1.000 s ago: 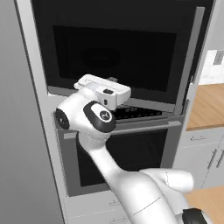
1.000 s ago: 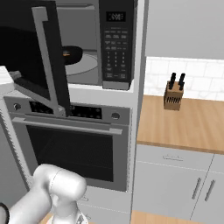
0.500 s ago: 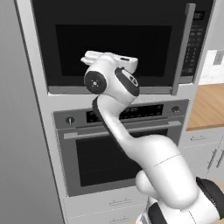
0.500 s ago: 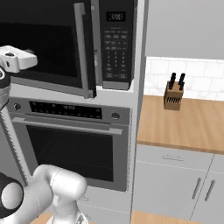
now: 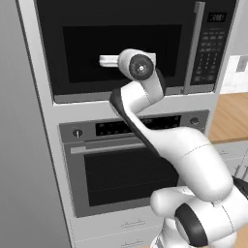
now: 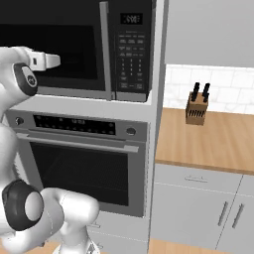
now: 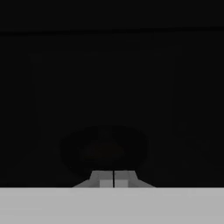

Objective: Open the microwave, place the bowl with waffle inside the microwave, then close the microwave door and turn it on.

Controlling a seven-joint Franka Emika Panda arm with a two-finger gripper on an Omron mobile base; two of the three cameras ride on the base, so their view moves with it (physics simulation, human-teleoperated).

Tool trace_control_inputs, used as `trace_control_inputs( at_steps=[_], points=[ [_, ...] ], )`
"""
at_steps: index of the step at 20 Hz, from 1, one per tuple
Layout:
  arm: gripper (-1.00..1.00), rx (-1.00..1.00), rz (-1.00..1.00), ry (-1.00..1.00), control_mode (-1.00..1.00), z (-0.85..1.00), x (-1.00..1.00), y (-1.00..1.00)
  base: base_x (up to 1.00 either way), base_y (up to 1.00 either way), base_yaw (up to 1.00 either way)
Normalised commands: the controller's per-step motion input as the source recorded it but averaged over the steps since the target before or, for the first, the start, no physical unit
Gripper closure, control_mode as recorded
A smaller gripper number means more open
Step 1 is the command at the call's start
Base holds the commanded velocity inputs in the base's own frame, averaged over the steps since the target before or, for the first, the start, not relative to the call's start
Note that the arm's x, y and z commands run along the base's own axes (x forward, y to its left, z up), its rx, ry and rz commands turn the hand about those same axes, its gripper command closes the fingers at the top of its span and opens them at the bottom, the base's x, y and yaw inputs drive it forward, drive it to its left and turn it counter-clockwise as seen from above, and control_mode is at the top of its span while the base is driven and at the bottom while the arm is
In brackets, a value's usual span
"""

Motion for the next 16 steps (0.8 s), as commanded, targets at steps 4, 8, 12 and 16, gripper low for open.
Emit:
trace_control_inputs(
  at_steps=[4,8,12,16],
  points=[
    [1.0,0.01,0.2,0.05,-1.0,-0.28,1.0,-0.24,0.0,0.0,0.0],
    [1.0,0.01,0.17,0.0,-1.0,-0.03,0.21,-0.29,0.0,0.0,0.0],
    [1.0,0.11,0.02,0.0,-1.0,0.15,-0.99,-0.51,0.0,0.0,0.0],
    [1.0,0.17,0.0,0.0,-1.0,0.14,-1.0,-0.56,0.0,0.0,0.0]
  ],
)
